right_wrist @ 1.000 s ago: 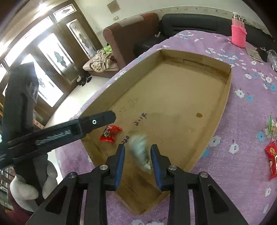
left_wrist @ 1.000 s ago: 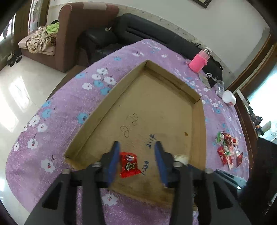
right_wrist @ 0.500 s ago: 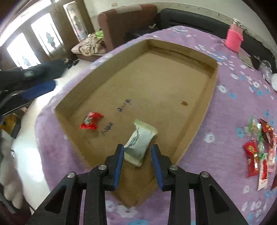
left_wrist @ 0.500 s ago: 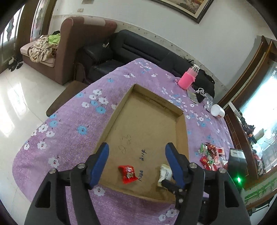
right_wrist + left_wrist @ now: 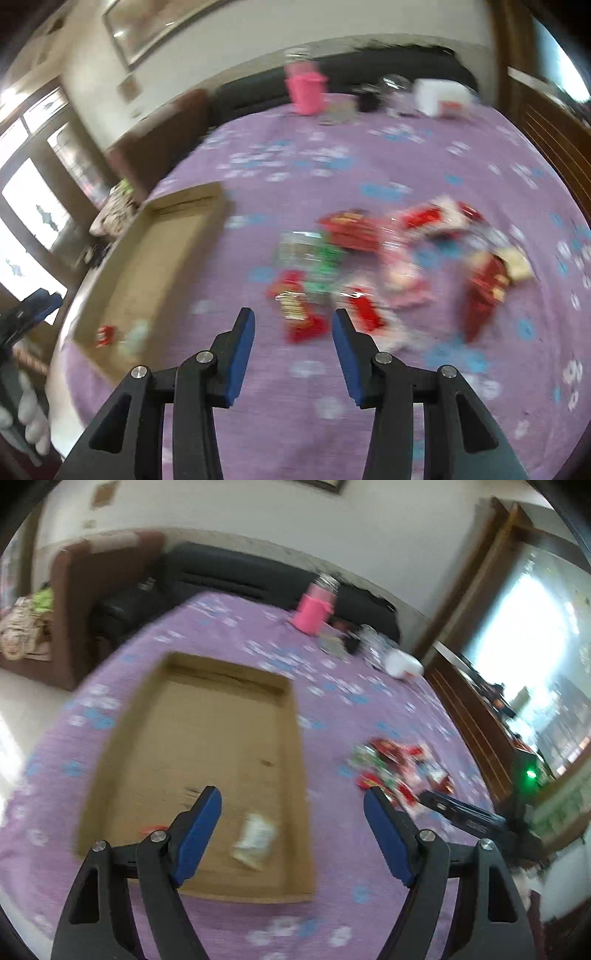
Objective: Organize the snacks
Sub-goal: 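Grasp the red long candy with the left gripper while the right grasps a white-red packet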
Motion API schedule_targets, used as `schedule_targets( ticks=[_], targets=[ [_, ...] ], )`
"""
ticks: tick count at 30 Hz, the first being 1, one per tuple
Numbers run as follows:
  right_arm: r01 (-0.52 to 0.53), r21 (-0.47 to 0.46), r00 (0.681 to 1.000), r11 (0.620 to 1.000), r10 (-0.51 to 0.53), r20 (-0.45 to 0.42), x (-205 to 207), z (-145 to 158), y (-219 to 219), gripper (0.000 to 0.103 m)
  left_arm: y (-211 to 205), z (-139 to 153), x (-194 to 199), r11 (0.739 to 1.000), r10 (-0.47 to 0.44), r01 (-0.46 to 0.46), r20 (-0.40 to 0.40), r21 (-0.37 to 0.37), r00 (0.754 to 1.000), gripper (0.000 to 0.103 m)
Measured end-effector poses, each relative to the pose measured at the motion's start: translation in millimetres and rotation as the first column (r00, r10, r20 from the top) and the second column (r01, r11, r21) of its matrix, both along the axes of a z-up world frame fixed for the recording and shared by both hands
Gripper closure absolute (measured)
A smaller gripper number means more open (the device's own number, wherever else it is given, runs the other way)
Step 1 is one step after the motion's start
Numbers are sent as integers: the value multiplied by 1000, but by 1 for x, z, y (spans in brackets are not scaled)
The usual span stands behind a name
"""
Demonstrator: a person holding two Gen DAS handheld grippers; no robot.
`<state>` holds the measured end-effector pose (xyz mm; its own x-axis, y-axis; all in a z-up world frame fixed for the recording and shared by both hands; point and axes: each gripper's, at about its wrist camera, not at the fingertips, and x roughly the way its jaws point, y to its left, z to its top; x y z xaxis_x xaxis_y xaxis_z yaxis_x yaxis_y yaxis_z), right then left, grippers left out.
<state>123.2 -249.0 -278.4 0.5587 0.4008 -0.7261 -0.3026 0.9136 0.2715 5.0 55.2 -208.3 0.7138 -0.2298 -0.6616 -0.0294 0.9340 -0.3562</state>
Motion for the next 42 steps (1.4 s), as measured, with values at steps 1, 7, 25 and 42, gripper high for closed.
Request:
schedule_targets(
  ticks=[1, 7, 25, 42],
  targets=[
    [4, -7, 1000, 1000, -4, 1, 3, -4, -3, 56, -12, -5, 6, 999, -37, 36, -22, -26, 999, 24],
    [10, -63, 1000, 998, -9, 9, 27, -32, -8, 57, -58, -16, 27, 989, -144, 139, -105, -59, 984, 29],
    [124, 108, 992, 986, -122, -19, 19, -43, -55, 84, -165, -78, 126, 969, -148, 191, -255, 154, 956, 58],
    [130, 140, 991, 982, -126, -36, 19, -45, -60, 83, -171, -72, 113, 931, -193, 231, -155, 281, 969, 78]
  ],
)
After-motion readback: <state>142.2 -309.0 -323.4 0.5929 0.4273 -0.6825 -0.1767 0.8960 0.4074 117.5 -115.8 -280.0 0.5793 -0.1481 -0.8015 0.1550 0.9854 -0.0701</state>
